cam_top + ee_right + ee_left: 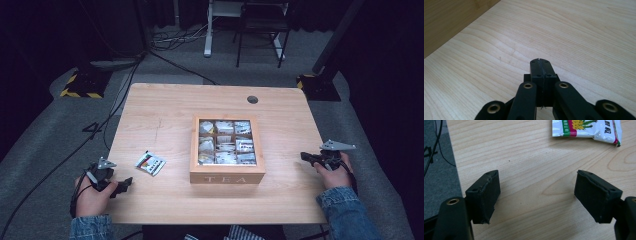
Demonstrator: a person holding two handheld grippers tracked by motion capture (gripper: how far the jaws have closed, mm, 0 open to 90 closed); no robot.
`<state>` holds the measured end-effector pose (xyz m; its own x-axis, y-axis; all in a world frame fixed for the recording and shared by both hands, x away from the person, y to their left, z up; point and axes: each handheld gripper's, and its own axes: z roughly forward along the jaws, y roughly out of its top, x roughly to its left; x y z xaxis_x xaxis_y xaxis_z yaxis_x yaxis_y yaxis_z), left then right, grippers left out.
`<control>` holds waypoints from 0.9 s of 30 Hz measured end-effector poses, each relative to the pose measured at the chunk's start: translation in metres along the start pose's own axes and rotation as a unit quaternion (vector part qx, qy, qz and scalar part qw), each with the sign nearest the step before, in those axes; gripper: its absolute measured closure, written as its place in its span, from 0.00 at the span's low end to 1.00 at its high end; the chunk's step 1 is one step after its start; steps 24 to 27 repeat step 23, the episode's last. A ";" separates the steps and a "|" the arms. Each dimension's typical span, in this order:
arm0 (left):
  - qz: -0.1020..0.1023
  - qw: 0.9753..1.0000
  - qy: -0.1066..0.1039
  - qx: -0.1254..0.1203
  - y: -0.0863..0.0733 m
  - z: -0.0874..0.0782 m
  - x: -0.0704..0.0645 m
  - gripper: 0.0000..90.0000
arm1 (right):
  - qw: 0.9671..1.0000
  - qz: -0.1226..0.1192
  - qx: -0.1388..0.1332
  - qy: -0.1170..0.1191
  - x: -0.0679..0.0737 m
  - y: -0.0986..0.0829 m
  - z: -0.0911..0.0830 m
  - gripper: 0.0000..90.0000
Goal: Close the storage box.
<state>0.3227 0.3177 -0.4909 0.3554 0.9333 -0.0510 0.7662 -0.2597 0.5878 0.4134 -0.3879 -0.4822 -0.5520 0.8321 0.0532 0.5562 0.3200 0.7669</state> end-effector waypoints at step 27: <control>-0.004 1.000 -0.005 -0.017 0.006 0.007 -0.002 0.18 | 1.000 -0.010 0.003 0.003 0.009 -0.012 0.018 0.49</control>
